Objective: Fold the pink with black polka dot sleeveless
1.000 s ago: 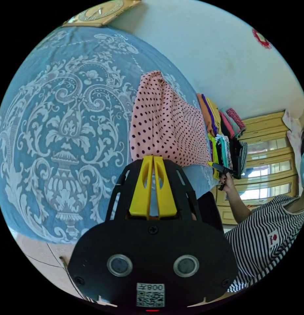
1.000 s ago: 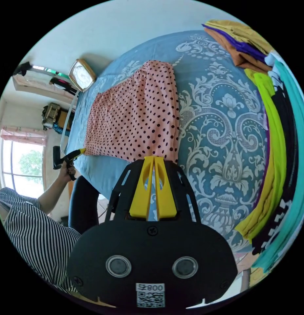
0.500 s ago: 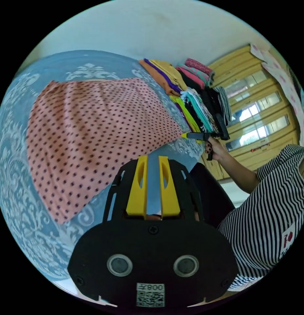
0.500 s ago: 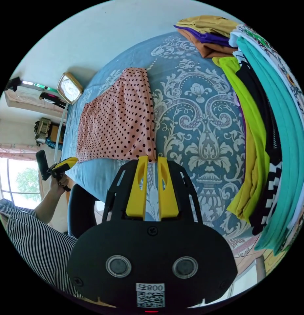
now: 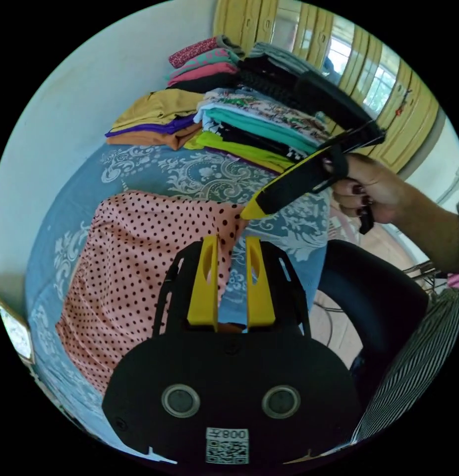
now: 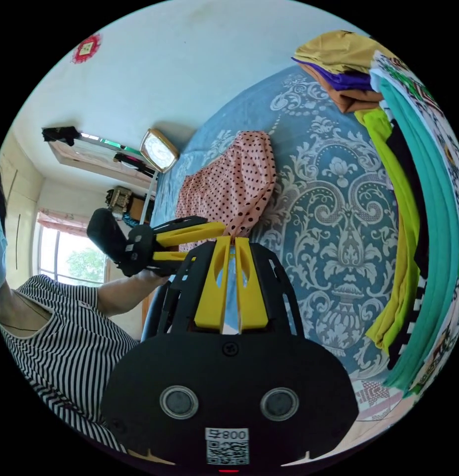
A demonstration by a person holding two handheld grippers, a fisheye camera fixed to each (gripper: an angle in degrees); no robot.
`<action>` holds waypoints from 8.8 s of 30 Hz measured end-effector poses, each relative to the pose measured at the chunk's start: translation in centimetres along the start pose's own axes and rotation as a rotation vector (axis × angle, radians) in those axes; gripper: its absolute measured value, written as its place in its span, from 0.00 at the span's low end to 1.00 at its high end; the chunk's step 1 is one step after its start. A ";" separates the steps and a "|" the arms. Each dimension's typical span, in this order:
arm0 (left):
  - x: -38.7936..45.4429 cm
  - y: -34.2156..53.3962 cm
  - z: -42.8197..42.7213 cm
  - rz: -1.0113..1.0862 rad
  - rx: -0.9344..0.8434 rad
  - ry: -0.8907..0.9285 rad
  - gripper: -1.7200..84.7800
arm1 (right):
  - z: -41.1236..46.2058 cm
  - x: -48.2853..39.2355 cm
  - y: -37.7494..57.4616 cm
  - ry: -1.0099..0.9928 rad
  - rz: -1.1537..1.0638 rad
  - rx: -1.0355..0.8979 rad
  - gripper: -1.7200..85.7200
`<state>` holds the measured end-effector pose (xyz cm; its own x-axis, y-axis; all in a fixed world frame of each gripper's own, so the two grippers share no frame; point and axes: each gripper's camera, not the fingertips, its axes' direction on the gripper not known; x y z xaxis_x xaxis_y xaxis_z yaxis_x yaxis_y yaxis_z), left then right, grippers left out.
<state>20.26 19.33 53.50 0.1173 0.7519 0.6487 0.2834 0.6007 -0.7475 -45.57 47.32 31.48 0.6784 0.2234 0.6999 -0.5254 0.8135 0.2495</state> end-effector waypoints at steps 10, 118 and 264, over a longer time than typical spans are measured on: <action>-2.4 -0.3 -2.4 -0.352 0.131 0.127 0.04 | 0.8 1.7 -6.0 -0.008 0.005 0.069 0.05; -28.5 68.4 20.7 -1.293 0.499 0.370 0.02 | 48.4 -79.1 -53.6 0.346 -0.495 -0.340 0.02; -13.7 67.0 26.4 -1.719 1.071 0.961 0.06 | 20.4 -30.2 -14.6 -0.398 -0.009 -0.268 0.03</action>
<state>12.51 56.38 -9.22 0.7794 -0.6029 0.1703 0.1686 0.4637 0.8698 -68.87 17.69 20.36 0.4056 0.0353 0.9134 -0.3336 0.9360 0.1120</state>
